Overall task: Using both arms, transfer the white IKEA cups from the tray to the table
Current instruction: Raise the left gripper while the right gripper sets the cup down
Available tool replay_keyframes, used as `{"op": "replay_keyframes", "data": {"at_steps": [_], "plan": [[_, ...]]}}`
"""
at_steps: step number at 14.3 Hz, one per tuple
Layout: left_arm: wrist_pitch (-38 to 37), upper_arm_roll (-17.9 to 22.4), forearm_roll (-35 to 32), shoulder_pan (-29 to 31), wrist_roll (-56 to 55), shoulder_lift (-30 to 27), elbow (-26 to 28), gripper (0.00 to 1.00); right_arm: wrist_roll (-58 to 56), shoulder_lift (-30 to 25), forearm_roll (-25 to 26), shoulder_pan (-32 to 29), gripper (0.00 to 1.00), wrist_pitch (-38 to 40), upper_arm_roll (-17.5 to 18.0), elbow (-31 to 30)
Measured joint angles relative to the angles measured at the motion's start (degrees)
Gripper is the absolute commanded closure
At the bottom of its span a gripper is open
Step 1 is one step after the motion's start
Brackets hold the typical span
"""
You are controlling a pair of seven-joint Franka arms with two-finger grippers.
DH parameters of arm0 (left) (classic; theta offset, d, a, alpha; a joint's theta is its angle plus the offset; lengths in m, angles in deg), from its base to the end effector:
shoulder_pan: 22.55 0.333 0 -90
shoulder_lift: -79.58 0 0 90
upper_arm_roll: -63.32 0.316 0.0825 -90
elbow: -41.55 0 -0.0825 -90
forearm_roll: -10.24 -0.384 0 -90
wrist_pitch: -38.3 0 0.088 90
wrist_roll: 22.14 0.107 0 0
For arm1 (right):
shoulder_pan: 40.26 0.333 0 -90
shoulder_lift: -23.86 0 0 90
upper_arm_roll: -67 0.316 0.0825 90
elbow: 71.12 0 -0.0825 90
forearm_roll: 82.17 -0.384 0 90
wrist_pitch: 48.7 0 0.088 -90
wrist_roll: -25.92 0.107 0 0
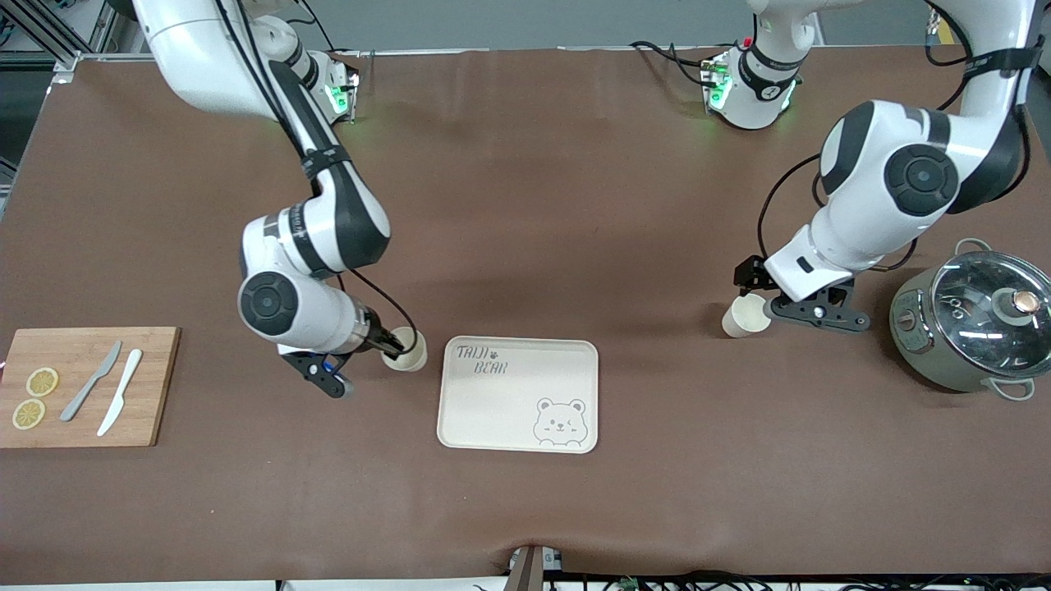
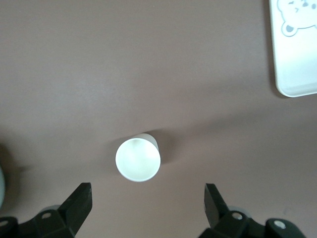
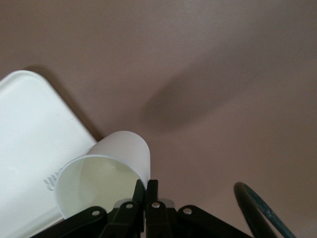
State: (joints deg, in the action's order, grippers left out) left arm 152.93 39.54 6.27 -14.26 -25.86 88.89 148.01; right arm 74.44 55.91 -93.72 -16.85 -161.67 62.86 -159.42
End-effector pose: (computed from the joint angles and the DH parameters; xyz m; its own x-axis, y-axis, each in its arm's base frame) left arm 0.5807 -0.1464 0.4379 0.9737 -0.2278 -0.0055 -0.2278 -0.9737 0.0021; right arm 0.6398 0.2447 0.3183 0.8142 -0.5492 -0.1881 -0.5578 -0.8299 0.0086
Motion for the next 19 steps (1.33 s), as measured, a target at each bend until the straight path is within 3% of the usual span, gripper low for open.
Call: {"op": "replay_keyframes", "data": {"at_steps": [8,14,19], "plan": [[-15.43,-1.39,0.0,-0.01,-0.82,-0.37,-12.0,0.0,-13.41,-5.22,4.54,-4.76,1.0,0.0,-0.17,-8.21],[-17.4,-1.59,0.0,0.15,-4.54,-0.8,-14.73,0.0,-35.72,-9.47,5.18,-15.59,1.0,-0.09,-0.4,-15.43],[-17.52,-1.57,0.01,0.33,-7.38,-0.94,-14.86,0.0,-48.21,-9.68,5.89,-22.77,1.0,-1.82,-0.41,-16.95]]}}
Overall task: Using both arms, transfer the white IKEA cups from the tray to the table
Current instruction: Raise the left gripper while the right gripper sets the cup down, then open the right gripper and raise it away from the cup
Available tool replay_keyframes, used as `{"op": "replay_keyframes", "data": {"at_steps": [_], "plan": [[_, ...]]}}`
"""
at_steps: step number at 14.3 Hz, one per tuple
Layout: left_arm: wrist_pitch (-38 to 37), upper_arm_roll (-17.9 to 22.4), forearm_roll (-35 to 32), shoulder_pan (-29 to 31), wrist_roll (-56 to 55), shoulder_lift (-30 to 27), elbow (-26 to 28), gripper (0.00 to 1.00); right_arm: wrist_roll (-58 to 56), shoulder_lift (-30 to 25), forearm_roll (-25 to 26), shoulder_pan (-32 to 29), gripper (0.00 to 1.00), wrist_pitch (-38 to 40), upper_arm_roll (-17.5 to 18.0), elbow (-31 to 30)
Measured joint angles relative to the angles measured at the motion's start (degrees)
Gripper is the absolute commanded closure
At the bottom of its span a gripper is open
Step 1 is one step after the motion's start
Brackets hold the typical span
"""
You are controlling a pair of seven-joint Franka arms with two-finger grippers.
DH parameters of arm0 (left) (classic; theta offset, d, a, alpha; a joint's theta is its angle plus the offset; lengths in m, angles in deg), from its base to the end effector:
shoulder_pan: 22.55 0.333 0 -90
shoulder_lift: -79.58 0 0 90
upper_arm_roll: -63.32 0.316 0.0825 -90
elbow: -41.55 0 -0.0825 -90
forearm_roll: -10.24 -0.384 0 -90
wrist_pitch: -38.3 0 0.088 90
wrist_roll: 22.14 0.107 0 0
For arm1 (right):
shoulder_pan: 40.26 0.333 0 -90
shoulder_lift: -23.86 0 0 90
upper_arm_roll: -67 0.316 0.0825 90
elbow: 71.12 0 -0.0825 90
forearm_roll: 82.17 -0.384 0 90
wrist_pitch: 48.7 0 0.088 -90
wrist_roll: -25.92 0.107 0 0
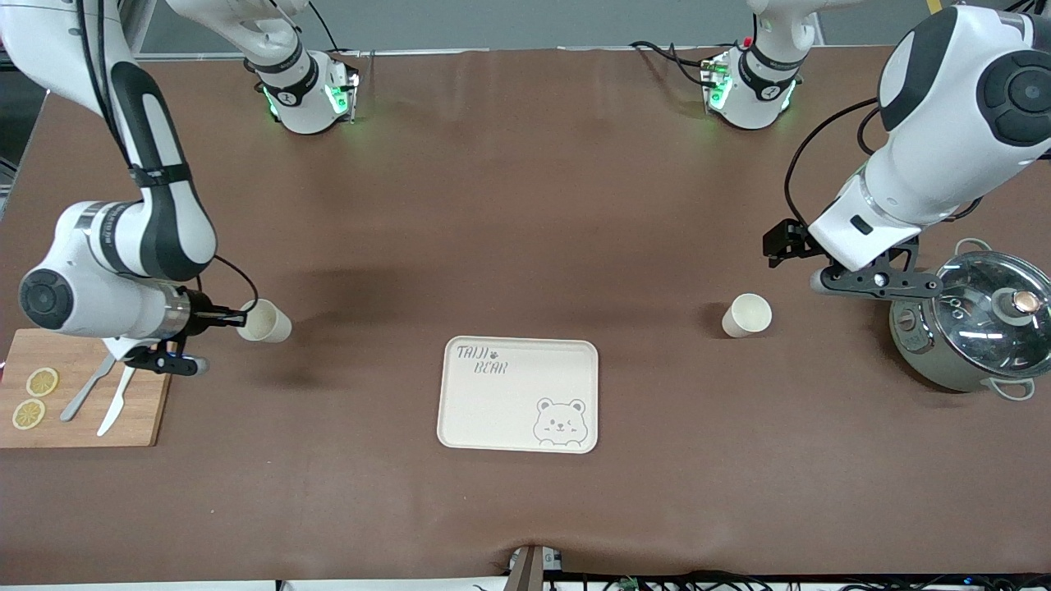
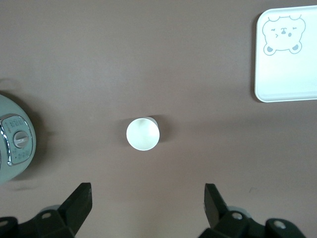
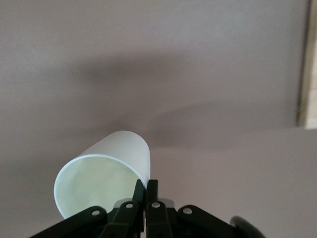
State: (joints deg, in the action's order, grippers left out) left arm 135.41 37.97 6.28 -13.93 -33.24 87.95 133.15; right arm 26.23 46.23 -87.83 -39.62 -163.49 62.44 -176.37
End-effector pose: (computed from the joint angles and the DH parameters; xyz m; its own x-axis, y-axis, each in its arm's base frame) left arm 0.5807 -0.1513 0.5449 0.9939 -0.1046 -0.0339 -0.1051 -0.9944 -0.0126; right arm 0.6124 -0.0333 0.3016 0.9685 -0.1141 -0.2215 -0.1275 -0.9907 -0.0468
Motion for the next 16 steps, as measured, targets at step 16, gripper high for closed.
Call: {"op": "replay_keyframes", "data": {"at_steps": [16], "plan": [[-0.01,0.07,0.34,1.63,-0.17,-0.96,-0.28,0.0,-7.75,1.8,0.27,-6.65,1.0,-6.91,0.07,-4.05]]}}
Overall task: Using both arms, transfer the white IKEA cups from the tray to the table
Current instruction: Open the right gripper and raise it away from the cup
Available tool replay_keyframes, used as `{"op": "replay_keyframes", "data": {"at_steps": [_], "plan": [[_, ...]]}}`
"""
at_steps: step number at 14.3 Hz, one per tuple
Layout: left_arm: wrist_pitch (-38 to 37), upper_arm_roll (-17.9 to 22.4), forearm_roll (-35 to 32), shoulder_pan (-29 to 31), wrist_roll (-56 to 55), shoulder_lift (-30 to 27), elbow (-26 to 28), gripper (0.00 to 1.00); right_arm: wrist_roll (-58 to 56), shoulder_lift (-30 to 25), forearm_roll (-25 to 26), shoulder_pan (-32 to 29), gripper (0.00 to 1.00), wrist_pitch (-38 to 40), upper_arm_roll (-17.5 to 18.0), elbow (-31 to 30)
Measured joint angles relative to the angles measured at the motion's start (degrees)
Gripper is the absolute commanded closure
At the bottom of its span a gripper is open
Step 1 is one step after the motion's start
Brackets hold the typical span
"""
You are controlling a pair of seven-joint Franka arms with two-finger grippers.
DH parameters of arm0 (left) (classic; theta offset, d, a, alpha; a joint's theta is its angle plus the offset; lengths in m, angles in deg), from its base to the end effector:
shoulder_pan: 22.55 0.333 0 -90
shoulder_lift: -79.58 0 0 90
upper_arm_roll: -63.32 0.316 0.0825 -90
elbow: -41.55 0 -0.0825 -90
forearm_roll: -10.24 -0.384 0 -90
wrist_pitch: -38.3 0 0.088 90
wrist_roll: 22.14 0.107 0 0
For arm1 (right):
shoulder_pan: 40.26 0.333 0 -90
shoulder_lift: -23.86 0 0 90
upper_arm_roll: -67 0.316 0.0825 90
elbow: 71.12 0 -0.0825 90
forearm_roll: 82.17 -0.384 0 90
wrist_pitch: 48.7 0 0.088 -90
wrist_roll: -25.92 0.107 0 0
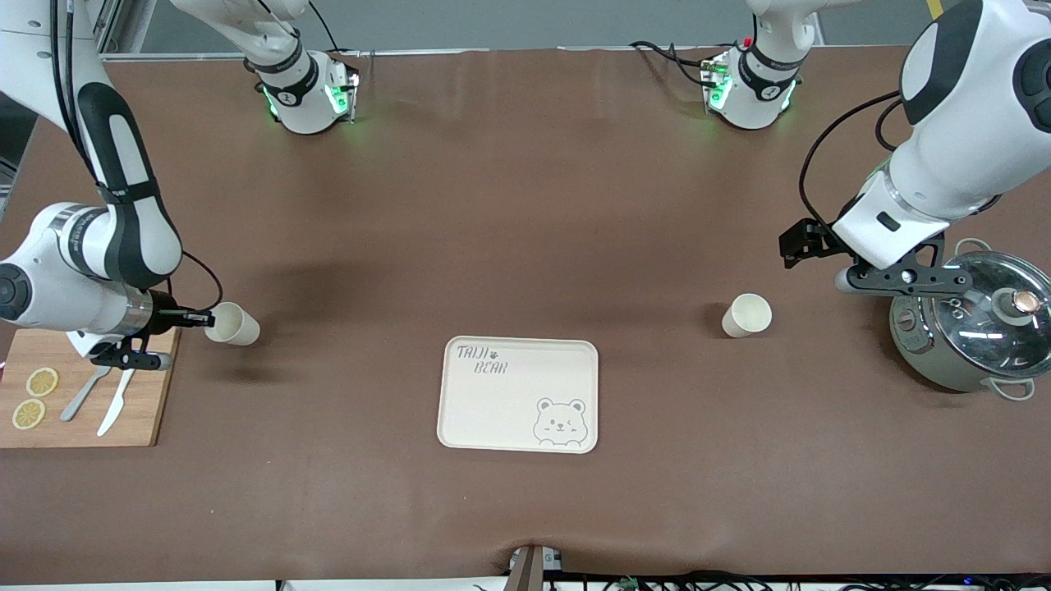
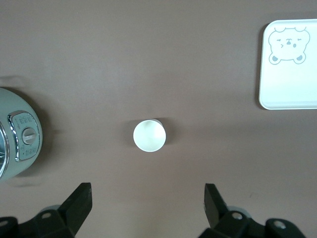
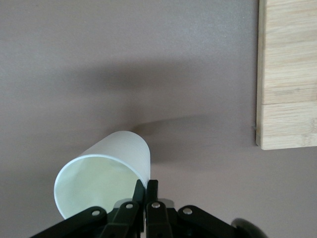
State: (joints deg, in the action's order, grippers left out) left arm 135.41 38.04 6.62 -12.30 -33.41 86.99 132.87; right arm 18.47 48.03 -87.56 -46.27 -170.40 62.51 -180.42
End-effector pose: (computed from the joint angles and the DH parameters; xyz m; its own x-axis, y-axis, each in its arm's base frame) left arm 0.5817 -0.1352 0.5564 0.9974 -0.0710 -0.0140 -0.0712 -0.9974 -0.0104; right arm 0.5956 -0.1042 0.2612 0.9755 -0.0989 -0.1964 -0.1130 -0.9916 -0.0623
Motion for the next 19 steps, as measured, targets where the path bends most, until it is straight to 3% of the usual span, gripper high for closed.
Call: {"op": "replay_keyframes", "data": {"at_steps": [3,6,11,12,13,14,15,19], "plan": [[0.0,1.06,0.0,-0.65,0.02,-0.11,-0.38,0.0,-0.17,0.93,0.0,-0.31,1.0,-1.03,0.01,-0.16],[0.0,6.49,0.02,-4.81,0.26,-0.51,-0.5,0.0,-0.3,1.81,0.0,-0.77,1.0,-1.66,0.01,-0.18],[-0.61,9.21,0.07,-7.48,0.29,-0.94,-0.52,0.0,-1.14,2.09,0.0,-1.52,1.0,-1.79,0.05,-0.18],[-0.82,9.26,0.14,-7.58,0.29,-0.99,-0.53,0.0,-1.17,2.09,0.0,-1.6,0.86,-1.75,0.06,-0.18],[-0.98,9.48,0.26,-7.85,0.29,-1.01,-0.53,0.0,-1.17,2.09,-0.01,-1.64,0.63,-1.74,0.08,-0.18],[-1.08,9.88,0.36,-8.23,0.29,-1.01,-0.53,0.0,-1.17,2.1,-0.01,-1.7,0.36,-1.68,0.09,-0.19],[-1.13,10.3,0.43,-8.53,0.29,-1.01,-0.53,0.0,-1.17,2.17,-0.02,-1.8,0.0,-1.63,0.09,-0.19],[-1.18,11.52,0.58,-9.47,0.29,-1.01,-0.53,0.0,-1.16,2.31,-0.03,-1.92,0.0,-0.14,0.17,-0.17]]}}
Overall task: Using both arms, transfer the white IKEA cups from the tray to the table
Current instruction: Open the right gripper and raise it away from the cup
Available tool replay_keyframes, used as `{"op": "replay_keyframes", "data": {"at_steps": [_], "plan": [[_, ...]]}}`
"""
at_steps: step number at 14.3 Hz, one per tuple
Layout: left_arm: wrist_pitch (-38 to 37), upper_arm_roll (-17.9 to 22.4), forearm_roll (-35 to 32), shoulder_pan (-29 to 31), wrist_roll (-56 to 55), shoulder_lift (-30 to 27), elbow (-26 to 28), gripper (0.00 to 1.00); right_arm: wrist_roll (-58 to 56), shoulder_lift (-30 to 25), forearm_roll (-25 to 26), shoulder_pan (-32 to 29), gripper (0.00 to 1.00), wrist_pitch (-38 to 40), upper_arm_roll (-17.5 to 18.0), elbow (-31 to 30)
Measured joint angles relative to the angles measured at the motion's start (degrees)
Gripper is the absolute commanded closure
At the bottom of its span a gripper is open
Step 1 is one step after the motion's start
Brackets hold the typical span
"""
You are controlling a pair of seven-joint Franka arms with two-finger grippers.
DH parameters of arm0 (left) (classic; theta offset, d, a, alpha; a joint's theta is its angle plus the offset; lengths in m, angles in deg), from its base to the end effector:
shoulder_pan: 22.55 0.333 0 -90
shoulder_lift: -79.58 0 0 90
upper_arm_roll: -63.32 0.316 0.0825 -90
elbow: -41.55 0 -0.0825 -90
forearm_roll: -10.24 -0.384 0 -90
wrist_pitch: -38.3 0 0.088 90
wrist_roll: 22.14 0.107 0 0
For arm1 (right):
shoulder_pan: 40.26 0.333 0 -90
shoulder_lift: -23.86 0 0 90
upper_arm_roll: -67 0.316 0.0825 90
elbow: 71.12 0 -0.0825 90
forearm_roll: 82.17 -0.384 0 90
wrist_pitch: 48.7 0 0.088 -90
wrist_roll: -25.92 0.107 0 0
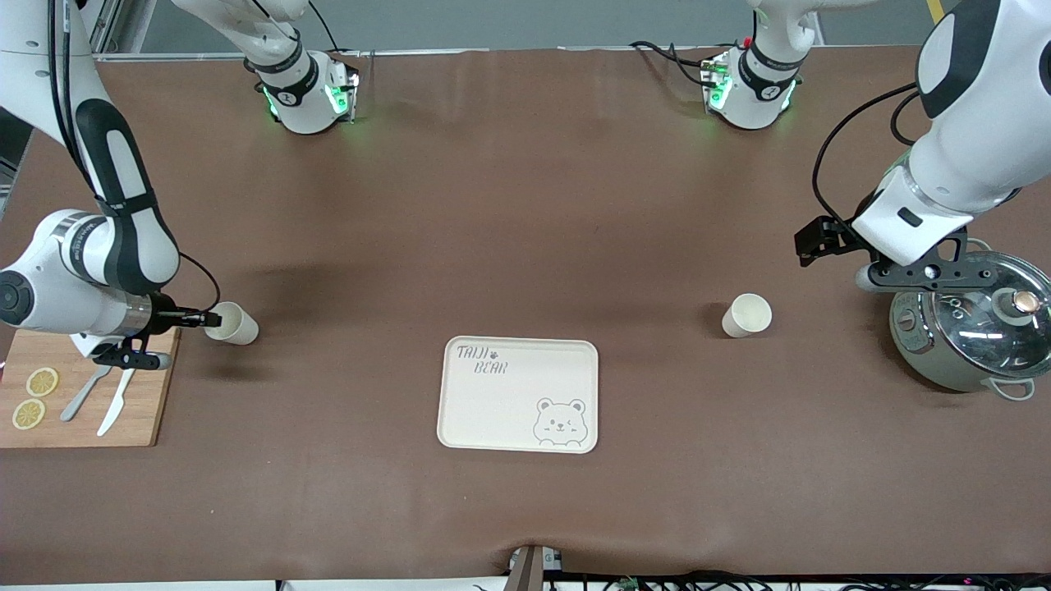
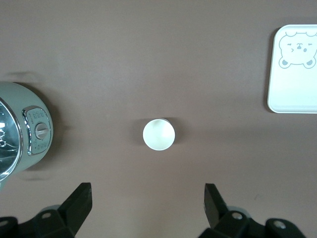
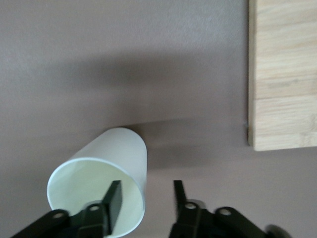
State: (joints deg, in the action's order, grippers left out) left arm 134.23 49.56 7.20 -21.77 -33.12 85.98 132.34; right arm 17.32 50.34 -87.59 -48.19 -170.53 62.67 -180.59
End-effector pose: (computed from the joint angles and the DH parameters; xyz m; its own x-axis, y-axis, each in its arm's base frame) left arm 0.5810 -0.1214 0.5645 0.9991 -0.0395 -0.0135 -0.0399 -0.9988 -0.0292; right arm 0.5880 -0.1220 0.2359 0.9659 -0.1082 -0.2351 -0.1274 -0.9895 -0.0681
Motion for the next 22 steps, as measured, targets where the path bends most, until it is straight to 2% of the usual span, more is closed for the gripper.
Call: {"op": "replay_keyframes", "data": {"at_steps": [4,10,14,18,22], "plan": [[-0.01,1.57,0.11,-1.18,0.0,0.0,0.0,0.0,0.0,-0.03,0.0,0.06,0.0,7.32,0.35,2.56],[-0.28,1.76,0.13,-1.32,1.14,-0.26,-0.07,0.0,-0.16,-0.17,0.03,0.13,0.0,10.31,0.62,7.31],[-2.73,3.66,0.14,-1.33,5.36,-2.22,-0.27,0.0,-0.19,-0.36,0.06,0.1,0.0,19.25,0.62,14.93],[-4.71,3.86,0.46,-1.38,5.47,-3.37,-0.17,0.0,-0.39,-0.47,0.06,0.49,0.0,27.3,0.95,23.28],[-4.92,3.88,1.98,-1.39,5.47,-3.85,0.57,0.0,-0.39,-0.49,0.79,1.93,0.0,29.37,1.13,28.32]]}}
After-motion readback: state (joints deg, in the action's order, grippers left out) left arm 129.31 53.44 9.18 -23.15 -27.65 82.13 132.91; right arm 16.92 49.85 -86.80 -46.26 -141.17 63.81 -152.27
